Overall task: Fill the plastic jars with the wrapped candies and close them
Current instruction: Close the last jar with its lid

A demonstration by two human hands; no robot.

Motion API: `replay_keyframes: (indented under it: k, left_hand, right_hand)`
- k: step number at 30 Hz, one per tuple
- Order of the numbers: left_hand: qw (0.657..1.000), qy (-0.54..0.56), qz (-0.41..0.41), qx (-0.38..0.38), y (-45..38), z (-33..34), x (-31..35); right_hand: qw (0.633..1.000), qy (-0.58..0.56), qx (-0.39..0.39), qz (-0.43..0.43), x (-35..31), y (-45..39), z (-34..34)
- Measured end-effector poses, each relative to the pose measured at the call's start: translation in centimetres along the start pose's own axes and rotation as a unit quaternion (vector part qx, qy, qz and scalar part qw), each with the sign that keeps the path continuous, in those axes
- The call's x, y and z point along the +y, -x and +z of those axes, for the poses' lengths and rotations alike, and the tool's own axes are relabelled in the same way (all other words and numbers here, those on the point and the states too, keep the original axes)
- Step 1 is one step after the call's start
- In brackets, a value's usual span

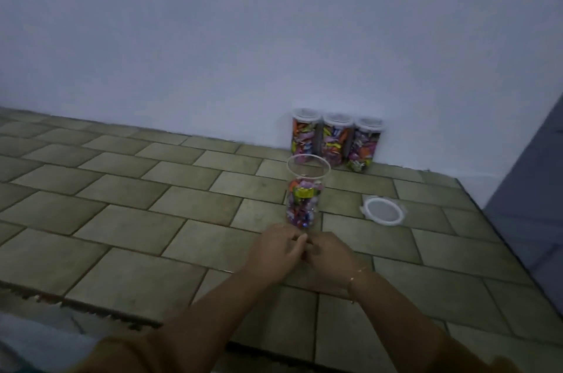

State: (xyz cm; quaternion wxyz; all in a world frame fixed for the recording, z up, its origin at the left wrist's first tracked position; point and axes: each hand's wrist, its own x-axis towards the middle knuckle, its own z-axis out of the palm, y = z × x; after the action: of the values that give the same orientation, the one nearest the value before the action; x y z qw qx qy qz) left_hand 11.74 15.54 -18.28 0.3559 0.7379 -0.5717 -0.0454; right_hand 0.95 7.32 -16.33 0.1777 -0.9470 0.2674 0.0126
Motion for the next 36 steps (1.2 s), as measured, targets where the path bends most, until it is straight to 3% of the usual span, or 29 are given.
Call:
replay_keyframes:
  k: [6,11,17,22,25,30,32,36]
  left_hand:
    - [0.988,-0.01,0.042,-0.149,-4.2,5.5,4.2]
    - [0.981,-0.015,0.02,-0.194,-6.6,8.5,5.3]
    - [0.977,-0.017,0.011,-0.213,-7.7,10.0,4.6]
    - [0.981,-0.028,0.032,-0.19,-7.5,8.7,3.2]
    - [0.976,-0.062,0.092,-0.187,-7.0,7.1,2.4]
    - [0.952,-0.091,0.165,-0.243,-5.4,3.9,0.7]
    - [0.956,-0.076,0.157,-0.237,-4.8,2.2,0.4]
    - [0.982,0.015,0.109,-0.154,-3.8,-1.5,-0.2]
  right_hand:
    - [0.986,0.068,0.034,0.15,8.7,0.5,-1.8]
    - [0.968,0.083,0.095,0.215,11.7,-0.3,-2.0]
    - [0.956,0.087,0.102,0.262,13.0,-0.7,-1.8]
    - [0.961,0.093,0.102,0.238,11.7,-0.2,-0.4]
    - [0.97,0.063,0.079,0.221,9.9,0.4,0.2]
    - [0.994,0.002,-0.001,0.11,5.6,1.8,-1.8]
    - [0.995,-0.036,-0.028,0.09,4.4,2.3,-3.2]
    - [0.988,-0.104,0.032,0.107,3.7,2.3,-5.7]
